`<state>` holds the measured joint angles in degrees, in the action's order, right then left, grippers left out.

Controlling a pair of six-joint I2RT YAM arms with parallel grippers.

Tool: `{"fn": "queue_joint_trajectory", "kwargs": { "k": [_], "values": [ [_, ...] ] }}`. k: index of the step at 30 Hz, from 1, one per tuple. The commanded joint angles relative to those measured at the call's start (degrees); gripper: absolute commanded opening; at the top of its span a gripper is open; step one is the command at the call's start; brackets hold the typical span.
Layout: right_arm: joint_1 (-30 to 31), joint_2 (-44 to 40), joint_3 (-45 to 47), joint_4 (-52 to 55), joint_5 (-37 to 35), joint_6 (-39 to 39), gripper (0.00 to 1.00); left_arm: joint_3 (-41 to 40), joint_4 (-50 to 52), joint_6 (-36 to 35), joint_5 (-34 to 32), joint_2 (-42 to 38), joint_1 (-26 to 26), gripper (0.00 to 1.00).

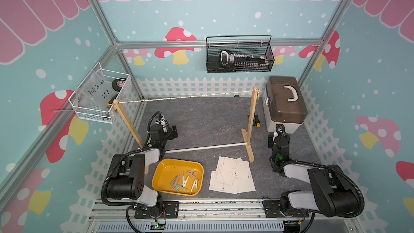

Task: Remove the postcards from the strings
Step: Reset both arms

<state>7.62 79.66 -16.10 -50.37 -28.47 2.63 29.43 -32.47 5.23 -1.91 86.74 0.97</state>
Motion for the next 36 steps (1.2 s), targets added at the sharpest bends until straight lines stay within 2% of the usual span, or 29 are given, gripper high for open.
{"fn": "queue_joint_trajectory", "kwargs": {
  "k": [1,3,5,6,7,8,10,12,17,21,28,31,32,36],
  "values": [
    [-3.3,6.2,1.9,-13.6,4.7,0.8,0.63,-4.8,-12.2,-2.2,-1.3,-0.4,-0.6,0.99],
    [-4.2,8.1,2.0,-16.0,5.8,1.1,0.64,-8.5,-22.3,-1.9,-3.6,1.9,-1.0,1.00],
    [-4.5,6.6,0.7,-10.7,7.3,1.5,0.65,-7.0,-16.3,-1.1,-5.0,0.4,-1.1,1.00],
    [-4.5,7.2,0.4,-11.1,7.9,1.1,0.65,-7.2,-19.2,-1.6,-4.5,1.7,-1.1,1.00],
    [-4.6,7.9,-0.2,-11.1,8.6,0.8,0.67,-6.9,-17.6,-1.7,-4.4,1.2,-1.1,1.00],
    [-4.6,7.8,-1.3,-8.9,9.7,0.5,0.69,-6.3,-15.2,-1.5,-4.3,0.5,-1.1,0.99],
    [-4.6,7.5,-3.8,-3.5,12.0,-0.4,0.70,-6.9,-18.3,-1.9,-4.9,1.5,-1.4,0.99],
    [-4.8,7.9,-3.8,-4.0,12.6,-0.4,0.76,-6.4,-16.4,-1.9,-5.1,1.0,-1.4,0.99],
    [-5.0,7.9,-3.9,-3.6,12.9,-0.3,0.82,-6.5,-17.5,-2.5,-6.6,1.6,-2.2,0.99],
    [-5.0,7.9,-3.9,-3.6,12.9,-0.3,0.77,-6.3,-16.6,-2.6,-7.4,1.4,-2.8,1.00],
    [-5.0,7.9,-4.0,-3.6,12.9,-0.3,0.81,-6.1,-16.6,-2.7,-7.5,1.5,-2.8,1.00],
    [-5.0,7.8,-3.9,-3.6,12.9,-0.3,0.86,-6.2,-16.7,-2.7,-7.6,1.4,-2.8,1.00],
    [-5.0,7.9,-3.9,-3.6,12.9,-0.3,0.98,-6.3,-16.9,-2.7,-7.5,1.5,-2.8,1.00],
    [-5.0,7.8,-3.9,-3.6,12.9,-0.3,0.99,-6.2,-16.8,-2.7,-7.5,1.5,-2.8,0.99]
  ]
}}
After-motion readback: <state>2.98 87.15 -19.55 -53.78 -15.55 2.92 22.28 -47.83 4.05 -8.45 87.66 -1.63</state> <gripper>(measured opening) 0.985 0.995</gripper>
